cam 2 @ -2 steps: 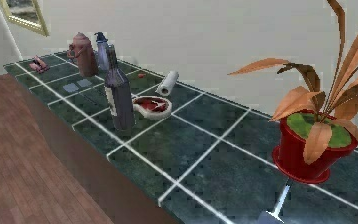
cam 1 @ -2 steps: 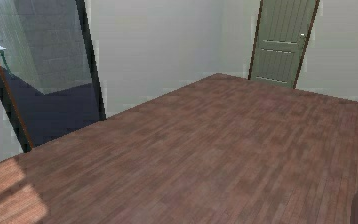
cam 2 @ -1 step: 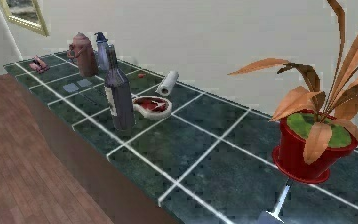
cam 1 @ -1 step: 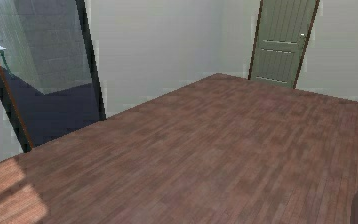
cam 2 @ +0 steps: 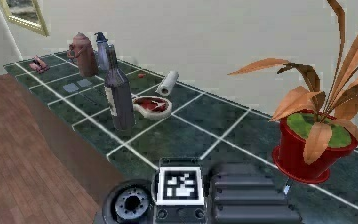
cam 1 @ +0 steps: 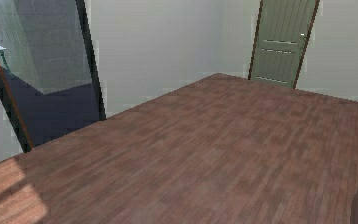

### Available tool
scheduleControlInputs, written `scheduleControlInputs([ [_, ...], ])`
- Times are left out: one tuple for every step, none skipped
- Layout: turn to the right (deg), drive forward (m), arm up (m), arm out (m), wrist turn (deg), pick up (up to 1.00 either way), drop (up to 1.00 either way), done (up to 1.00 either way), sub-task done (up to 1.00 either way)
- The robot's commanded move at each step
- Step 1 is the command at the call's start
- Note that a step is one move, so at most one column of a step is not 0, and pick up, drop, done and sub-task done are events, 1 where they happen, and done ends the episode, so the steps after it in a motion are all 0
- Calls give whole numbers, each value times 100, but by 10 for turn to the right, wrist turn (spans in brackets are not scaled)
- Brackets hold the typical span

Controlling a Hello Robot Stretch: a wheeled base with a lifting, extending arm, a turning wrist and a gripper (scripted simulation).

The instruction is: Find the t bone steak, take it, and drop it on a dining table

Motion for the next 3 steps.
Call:
scheduleControlInputs([
  [0,0,0,40,0,0,0,0,0],
  [0,0,0,0,450,0,0,0,0],
  [0,0,0,0,450,0,0,0,0],
])
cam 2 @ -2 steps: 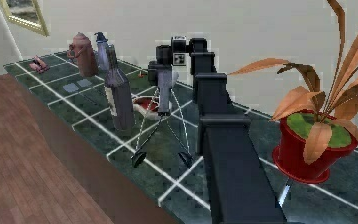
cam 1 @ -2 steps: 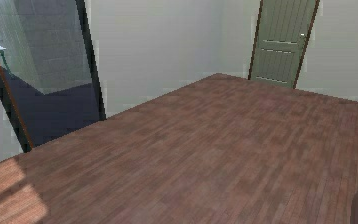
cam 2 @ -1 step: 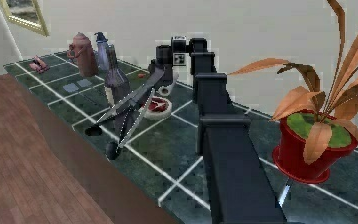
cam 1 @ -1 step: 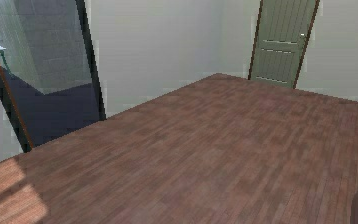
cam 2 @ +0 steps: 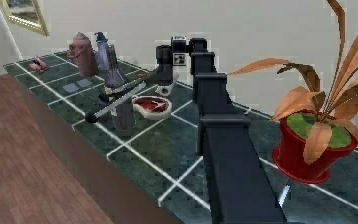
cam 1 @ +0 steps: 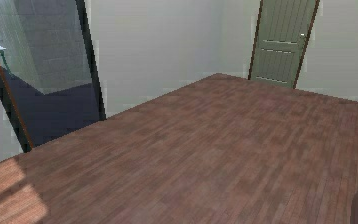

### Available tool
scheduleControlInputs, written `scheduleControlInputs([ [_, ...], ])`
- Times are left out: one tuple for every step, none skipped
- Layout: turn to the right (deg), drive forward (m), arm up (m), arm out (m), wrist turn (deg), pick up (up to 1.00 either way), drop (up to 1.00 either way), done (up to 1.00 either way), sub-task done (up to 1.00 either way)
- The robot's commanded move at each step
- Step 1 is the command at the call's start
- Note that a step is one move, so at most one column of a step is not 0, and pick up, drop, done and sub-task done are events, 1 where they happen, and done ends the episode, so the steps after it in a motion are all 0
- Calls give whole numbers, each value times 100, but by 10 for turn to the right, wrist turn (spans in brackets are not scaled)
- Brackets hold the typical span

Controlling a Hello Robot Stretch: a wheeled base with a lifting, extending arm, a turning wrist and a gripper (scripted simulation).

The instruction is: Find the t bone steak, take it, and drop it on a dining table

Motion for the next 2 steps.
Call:
scheduleControlInputs([
  [0,0,0,0,450,0,0,0,0],
  [0,0,0,0,240,0,0,0,0],
])
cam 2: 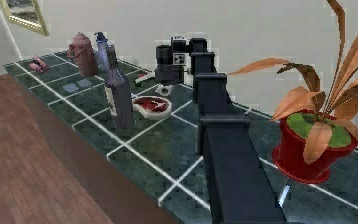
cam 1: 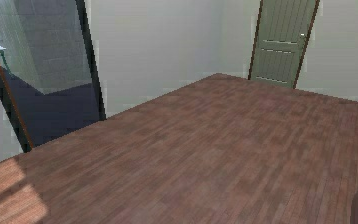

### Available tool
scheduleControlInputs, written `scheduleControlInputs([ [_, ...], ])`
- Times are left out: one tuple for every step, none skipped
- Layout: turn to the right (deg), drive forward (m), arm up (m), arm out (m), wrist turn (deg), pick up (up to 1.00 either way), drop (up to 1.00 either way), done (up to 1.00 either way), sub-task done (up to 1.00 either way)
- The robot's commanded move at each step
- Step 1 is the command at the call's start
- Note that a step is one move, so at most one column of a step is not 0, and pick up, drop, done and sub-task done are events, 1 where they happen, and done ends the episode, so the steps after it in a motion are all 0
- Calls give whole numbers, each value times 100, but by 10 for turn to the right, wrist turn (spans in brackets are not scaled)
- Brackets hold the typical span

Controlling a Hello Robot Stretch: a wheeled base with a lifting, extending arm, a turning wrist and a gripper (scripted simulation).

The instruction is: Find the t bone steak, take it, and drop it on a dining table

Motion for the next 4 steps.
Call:
scheduleControlInputs([
  [0,0,-14,0,0,0,0,0,0],
  [0,0,0,0,0,100,0,0,0],
  [0,0,10,0,0,0,0,0,0],
  [0,0,4,0,0,0,0,0,0],
])
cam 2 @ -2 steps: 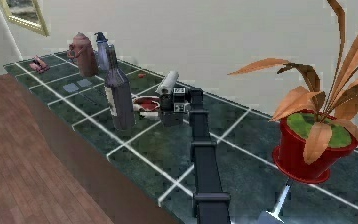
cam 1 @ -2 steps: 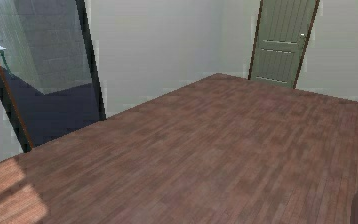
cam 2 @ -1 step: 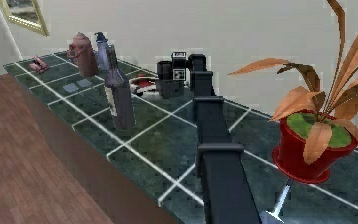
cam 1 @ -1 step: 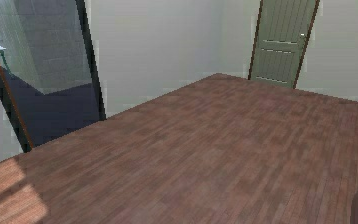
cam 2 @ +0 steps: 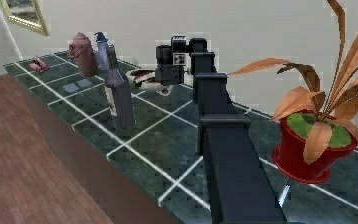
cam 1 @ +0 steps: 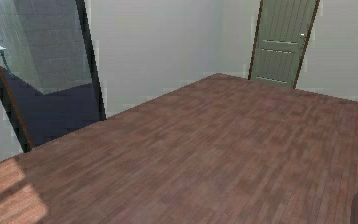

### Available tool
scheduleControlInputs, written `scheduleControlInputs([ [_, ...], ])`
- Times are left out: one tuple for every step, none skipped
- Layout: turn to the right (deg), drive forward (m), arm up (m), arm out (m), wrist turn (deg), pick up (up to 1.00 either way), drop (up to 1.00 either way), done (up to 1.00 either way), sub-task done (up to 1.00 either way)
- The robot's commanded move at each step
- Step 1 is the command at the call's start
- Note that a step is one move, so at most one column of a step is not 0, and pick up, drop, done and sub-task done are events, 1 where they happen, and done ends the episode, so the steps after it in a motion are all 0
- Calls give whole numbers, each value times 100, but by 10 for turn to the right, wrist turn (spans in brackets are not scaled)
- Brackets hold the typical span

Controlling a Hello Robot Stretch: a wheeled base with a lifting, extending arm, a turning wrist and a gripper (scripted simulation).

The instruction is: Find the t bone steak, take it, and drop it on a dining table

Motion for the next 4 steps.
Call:
scheduleControlInputs([
  [0,0,0,0,-450,0,0,0,0],
  [0,0,0,0,-450,0,0,0,0],
  [0,0,0,0,-180,0,0,0,0],
  [0,0,0,-38,0,0,0,0,0],
])
